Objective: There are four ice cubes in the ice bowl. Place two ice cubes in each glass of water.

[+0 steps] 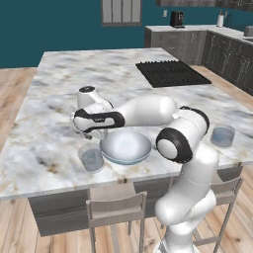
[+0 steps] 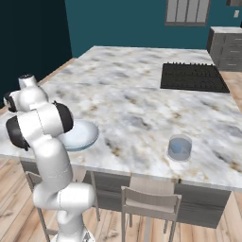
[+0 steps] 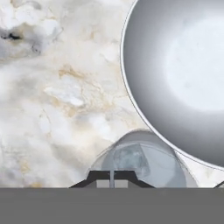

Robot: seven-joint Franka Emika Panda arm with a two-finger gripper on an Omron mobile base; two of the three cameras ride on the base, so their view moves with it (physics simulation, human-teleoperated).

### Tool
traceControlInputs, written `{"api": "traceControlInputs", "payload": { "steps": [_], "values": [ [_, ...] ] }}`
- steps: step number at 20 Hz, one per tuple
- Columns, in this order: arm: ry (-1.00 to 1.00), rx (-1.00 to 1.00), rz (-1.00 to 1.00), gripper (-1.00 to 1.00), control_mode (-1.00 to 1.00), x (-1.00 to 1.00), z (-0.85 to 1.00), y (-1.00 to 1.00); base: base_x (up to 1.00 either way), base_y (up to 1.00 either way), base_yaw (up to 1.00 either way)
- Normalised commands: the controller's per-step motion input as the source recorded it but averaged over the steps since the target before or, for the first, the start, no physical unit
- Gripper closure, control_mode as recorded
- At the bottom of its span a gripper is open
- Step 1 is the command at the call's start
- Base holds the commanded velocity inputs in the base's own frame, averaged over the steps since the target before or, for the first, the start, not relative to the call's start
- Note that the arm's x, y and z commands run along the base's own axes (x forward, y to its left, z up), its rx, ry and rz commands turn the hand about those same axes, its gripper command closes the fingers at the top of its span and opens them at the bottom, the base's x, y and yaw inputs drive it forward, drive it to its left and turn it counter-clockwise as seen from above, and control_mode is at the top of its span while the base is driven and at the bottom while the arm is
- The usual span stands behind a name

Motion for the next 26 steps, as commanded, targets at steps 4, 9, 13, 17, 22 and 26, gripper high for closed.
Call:
{"api": "traceControlInputs", "payload": {
  "steps": [4,9,13,17,22,26],
  "values": [
    [-0.21,0.14,-0.10,1.00,-1.00,-0.03,0.15,-0.64,0.00,0.00,0.00],
    [-0.16,0.14,-0.12,1.00,-1.00,-0.27,0.02,-1.00,0.00,0.00,0.00],
    [-0.04,0.08,-0.05,1.00,-1.00,-0.32,0.31,-0.97,0.00,0.00,0.00],
    [0.03,0.00,-0.02,1.00,-1.00,-0.46,0.36,-0.88,0.00,0.00,0.00],
    [0.08,-0.02,-0.01,1.00,-1.00,-0.53,0.11,-0.90,0.00,0.00,0.00],
    [0.13,-0.10,-0.01,1.00,-1.00,-0.50,0.00,-0.91,0.00,0.00,0.00]
  ]
}}
